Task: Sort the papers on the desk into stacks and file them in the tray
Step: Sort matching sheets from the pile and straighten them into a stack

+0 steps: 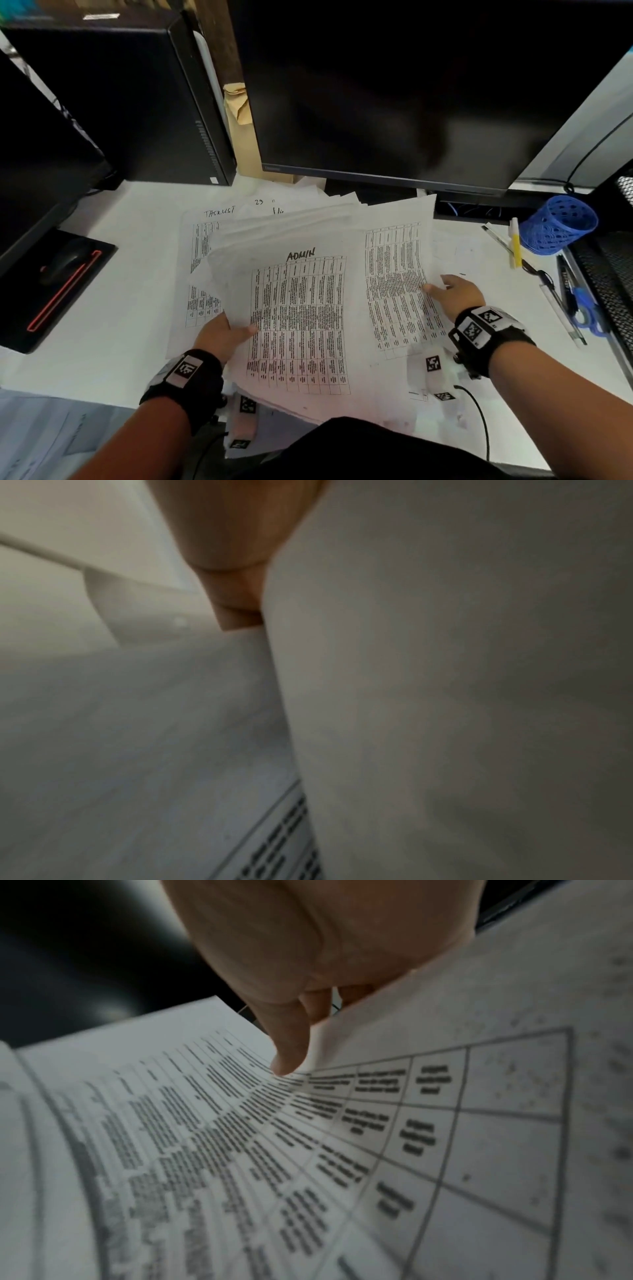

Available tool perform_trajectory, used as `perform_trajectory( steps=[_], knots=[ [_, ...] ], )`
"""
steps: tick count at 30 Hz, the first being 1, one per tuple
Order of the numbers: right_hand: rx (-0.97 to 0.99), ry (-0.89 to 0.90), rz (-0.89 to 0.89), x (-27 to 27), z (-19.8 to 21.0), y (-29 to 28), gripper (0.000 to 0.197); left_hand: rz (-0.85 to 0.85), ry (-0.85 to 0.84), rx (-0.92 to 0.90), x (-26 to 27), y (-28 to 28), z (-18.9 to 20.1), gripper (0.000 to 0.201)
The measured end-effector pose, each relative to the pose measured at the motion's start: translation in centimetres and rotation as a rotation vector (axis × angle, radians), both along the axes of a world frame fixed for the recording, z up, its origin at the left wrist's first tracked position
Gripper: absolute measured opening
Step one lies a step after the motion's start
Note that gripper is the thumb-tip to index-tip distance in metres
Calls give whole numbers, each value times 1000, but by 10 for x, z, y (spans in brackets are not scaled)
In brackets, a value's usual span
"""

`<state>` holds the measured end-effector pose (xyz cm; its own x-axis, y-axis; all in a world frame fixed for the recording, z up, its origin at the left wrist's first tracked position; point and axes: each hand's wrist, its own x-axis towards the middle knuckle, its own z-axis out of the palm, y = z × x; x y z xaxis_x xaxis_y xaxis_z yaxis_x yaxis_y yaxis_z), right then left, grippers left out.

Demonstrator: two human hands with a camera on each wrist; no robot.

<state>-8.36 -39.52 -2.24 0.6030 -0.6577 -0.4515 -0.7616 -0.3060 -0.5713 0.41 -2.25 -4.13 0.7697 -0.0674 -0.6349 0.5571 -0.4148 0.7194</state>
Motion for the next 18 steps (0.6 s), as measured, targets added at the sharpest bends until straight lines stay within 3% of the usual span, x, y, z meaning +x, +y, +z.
perform_trajectory(
  steps=[6, 16, 18],
  knots=[
    [-75, -62, -72, -1, 10, -9, 29, 14, -38, -39, 4, 7, 1, 18],
    [-135, -188, -289, -2, 28, -38, 27, 161, -94, -29, 22, 28, 24, 13],
    [-125, -205, -288, -1, 33, -37, 26, 193, -156, -54, 32, 33, 32, 23]
  ],
)
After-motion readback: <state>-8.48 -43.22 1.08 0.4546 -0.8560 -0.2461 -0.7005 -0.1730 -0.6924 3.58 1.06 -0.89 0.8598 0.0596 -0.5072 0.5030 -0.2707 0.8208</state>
